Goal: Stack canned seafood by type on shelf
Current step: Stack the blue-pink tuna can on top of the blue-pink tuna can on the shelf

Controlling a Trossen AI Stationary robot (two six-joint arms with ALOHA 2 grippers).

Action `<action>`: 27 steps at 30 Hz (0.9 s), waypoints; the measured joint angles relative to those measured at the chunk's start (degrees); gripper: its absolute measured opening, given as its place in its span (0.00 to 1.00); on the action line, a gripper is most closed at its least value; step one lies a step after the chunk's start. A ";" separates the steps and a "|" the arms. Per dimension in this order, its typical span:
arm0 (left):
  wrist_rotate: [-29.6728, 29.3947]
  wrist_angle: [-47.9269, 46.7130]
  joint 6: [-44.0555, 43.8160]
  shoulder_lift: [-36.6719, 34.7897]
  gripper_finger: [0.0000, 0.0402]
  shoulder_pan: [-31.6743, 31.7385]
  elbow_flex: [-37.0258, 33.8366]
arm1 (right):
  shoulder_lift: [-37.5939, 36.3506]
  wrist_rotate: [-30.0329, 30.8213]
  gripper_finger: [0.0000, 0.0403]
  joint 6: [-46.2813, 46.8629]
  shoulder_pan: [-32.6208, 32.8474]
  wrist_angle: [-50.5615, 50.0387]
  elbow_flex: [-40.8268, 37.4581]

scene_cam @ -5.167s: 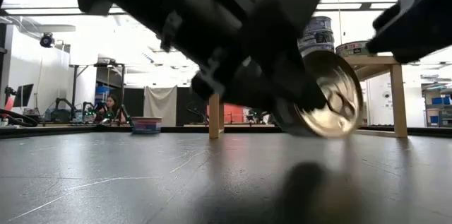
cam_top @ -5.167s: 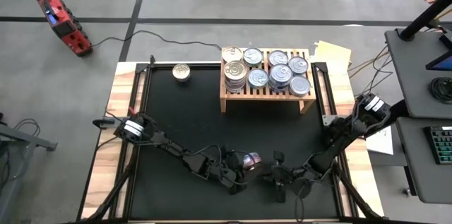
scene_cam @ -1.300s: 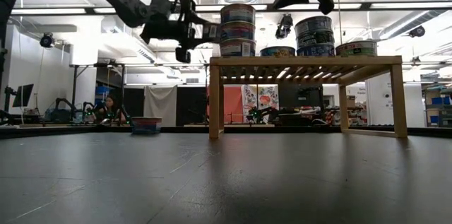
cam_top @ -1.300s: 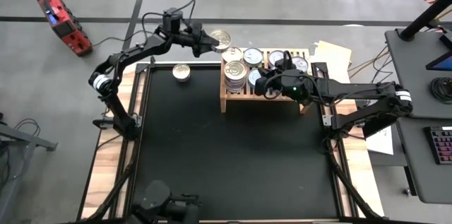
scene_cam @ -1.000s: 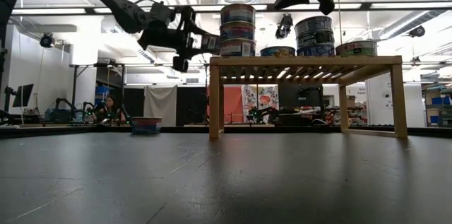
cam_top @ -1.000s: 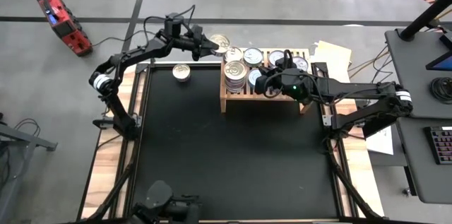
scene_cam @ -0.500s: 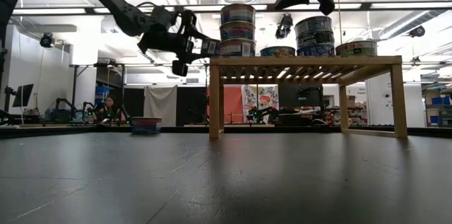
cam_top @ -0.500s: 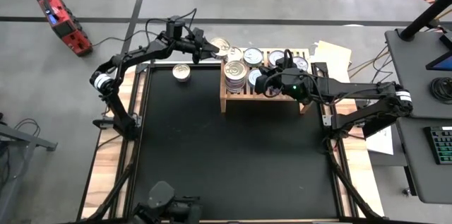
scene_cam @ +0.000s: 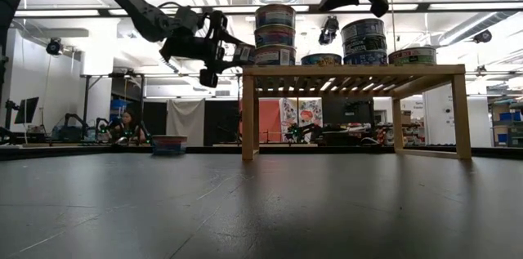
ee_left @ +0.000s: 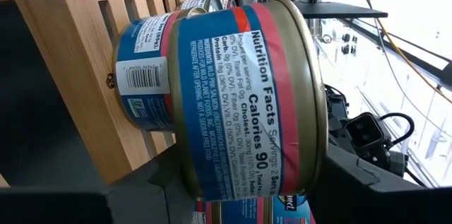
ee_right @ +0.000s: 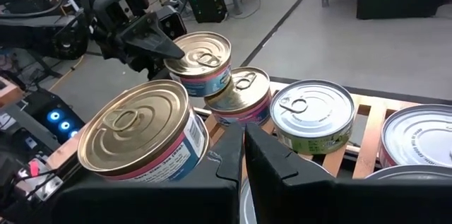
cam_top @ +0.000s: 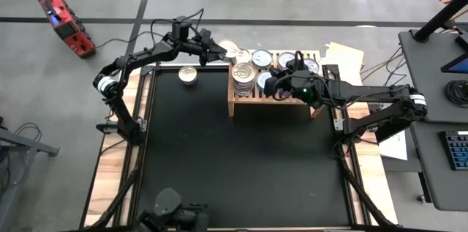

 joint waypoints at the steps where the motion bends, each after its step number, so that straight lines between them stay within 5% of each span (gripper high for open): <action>1: 0.00 0.06 -0.01 0.05 0.48 0.01 0.00 | 0.00 0.27 0.02 0.00 0.00 0.00 0.00; 27: -0.14 2.69 -0.01 0.36 0.56 -0.26 0.96 | 0.00 1.23 0.02 0.02 0.00 -0.04 0.00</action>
